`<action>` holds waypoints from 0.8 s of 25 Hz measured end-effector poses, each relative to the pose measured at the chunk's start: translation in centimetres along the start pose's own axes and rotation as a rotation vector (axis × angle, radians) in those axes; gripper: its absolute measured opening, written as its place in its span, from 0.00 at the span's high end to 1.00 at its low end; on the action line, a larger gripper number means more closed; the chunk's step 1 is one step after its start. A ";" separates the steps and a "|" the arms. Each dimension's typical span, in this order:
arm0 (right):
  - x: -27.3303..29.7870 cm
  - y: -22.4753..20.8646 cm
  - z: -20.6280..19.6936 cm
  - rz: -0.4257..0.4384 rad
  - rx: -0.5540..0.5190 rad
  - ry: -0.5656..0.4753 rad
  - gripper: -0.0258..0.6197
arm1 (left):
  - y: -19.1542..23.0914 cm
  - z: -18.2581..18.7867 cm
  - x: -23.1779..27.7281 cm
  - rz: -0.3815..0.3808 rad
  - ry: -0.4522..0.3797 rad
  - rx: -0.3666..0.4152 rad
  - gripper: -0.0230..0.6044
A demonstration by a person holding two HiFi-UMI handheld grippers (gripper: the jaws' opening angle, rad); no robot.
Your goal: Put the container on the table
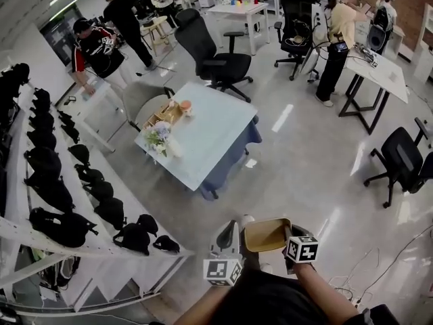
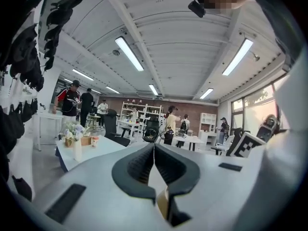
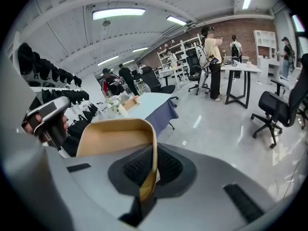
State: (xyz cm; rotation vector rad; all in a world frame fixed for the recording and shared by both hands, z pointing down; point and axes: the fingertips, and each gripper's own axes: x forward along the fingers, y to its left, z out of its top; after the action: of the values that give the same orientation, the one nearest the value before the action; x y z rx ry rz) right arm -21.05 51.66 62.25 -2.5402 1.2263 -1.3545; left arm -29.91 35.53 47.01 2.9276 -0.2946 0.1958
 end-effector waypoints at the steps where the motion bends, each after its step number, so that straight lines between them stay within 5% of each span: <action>1: 0.4 -0.4 0.7 -0.008 0.000 0.001 0.95 | 0.1 0.3 1.0 -0.005 -0.006 -0.006 0.95; 20: 15.3 -0.5 18.4 -0.056 -0.028 0.060 0.95 | 13.3 5.2 21.3 -0.015 0.017 -0.071 0.95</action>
State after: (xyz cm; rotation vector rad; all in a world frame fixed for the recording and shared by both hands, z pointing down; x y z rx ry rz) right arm -2.81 36.13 61.57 -2.5904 1.2008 -1.4446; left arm -11.47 17.76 47.52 2.8557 -0.2719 0.2044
